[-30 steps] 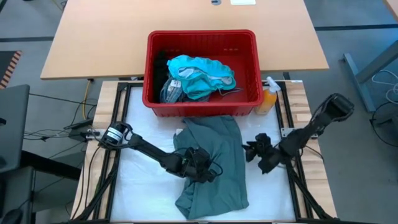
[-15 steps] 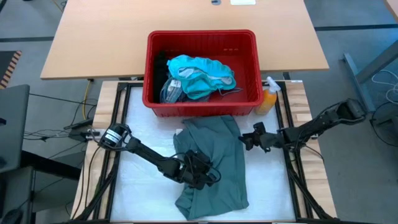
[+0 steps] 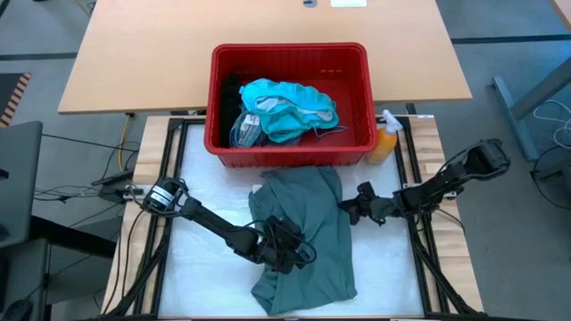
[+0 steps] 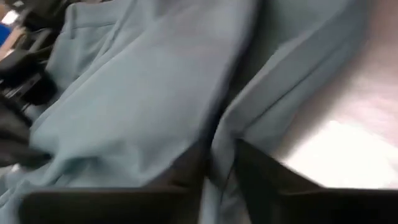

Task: Fold Laundry from Bin
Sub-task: Fold the light blue pants

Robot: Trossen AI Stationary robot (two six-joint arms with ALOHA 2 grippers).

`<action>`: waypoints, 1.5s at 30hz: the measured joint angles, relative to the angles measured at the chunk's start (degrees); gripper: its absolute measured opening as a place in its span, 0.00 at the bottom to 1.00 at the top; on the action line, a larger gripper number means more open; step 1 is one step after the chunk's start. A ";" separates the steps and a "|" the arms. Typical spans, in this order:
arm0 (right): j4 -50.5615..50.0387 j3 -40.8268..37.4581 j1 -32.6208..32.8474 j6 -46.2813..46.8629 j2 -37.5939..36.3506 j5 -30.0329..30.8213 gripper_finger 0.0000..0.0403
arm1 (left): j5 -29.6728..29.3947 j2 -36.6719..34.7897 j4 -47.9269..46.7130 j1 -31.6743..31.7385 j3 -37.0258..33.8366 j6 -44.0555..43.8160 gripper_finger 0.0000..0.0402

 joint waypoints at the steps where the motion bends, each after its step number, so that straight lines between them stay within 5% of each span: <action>1: 0.74 -0.02 0.34 -0.25 0.40 -0.20 0.17 | -0.02 0.00 -0.02 -0.10 0.00 -0.13 0.00; 3: 0.91 -0.09 0.84 -0.64 0.53 -0.10 0.06 | 0.00 0.00 -0.04 -0.33 0.00 -0.29 0.00; 7: 1.81 -0.12 2.06 0.04 0.44 -0.20 0.07 | -0.53 0.00 -0.04 -0.93 0.00 -0.29 0.00; 15: 19.04 3.45 10.52 -9.40 0.33 -1.45 0.05 | -1.54 -0.68 1.56 -2.63 2.07 3.73 0.00; 27: 5.49 21.94 19.56 -25.97 0.31 -5.66 0.07 | -5.83 -1.42 -4.66 -9.08 19.76 27.52 0.00; 33: -8.01 25.74 23.03 -23.13 0.31 -4.33 0.08 | -10.08 -1.46 -17.51 -11.83 22.64 17.64 0.00; 38: -14.00 24.44 28.49 -15.49 0.31 8.67 0.10 | -8.74 -1.45 -17.77 -13.85 20.63 10.71 0.00; 41: -14.93 23.24 30.05 -14.35 0.31 13.12 0.17 | -8.95 -0.97 -17.94 -14.12 18.04 7.00 0.00; 45: -13.97 23.06 29.81 -13.34 2.02 10.80 0.31 | -8.67 -0.96 -15.91 -13.11 14.19 2.29 0.00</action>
